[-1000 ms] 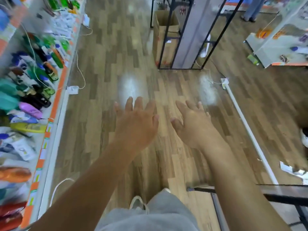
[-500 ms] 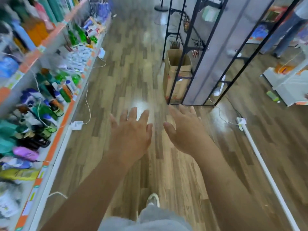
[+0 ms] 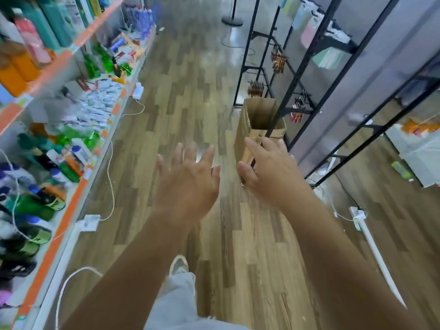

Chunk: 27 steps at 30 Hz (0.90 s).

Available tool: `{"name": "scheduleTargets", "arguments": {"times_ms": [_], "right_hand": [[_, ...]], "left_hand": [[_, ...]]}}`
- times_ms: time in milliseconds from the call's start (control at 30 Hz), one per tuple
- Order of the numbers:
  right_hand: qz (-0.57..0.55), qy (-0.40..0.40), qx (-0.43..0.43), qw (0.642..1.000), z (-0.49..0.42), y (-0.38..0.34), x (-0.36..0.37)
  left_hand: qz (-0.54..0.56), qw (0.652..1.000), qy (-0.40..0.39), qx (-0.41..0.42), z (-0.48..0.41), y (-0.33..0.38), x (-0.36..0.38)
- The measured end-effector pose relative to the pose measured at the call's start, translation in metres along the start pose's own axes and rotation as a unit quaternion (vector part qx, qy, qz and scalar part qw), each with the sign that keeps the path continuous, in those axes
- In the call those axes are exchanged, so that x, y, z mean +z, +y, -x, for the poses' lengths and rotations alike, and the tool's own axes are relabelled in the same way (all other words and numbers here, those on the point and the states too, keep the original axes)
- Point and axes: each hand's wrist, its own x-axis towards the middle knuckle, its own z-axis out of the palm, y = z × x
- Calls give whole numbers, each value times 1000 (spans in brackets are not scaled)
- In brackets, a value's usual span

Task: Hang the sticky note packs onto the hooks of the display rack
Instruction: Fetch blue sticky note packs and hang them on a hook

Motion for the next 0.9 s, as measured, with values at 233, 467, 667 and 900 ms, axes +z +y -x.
{"name": "scheduleTargets", "arguments": {"times_ms": [233, 467, 667, 900], "right_hand": [[-20, 18, 49, 998, -160, -20, -28], [-56, 60, 115, 990, -311, 8, -50], [-80, 63, 140, 985, -452, 55, -81], [-80, 101, 145, 981, -600, 91, -137]], "left_hand": [[2, 998, 7, 56, -179, -33, -25], [-2, 997, 5, 75, -353, -25, -24], [-7, 993, 16, 117, -512, 6, -15], [28, 978, 70, 194, -675, 44, -34]]}}
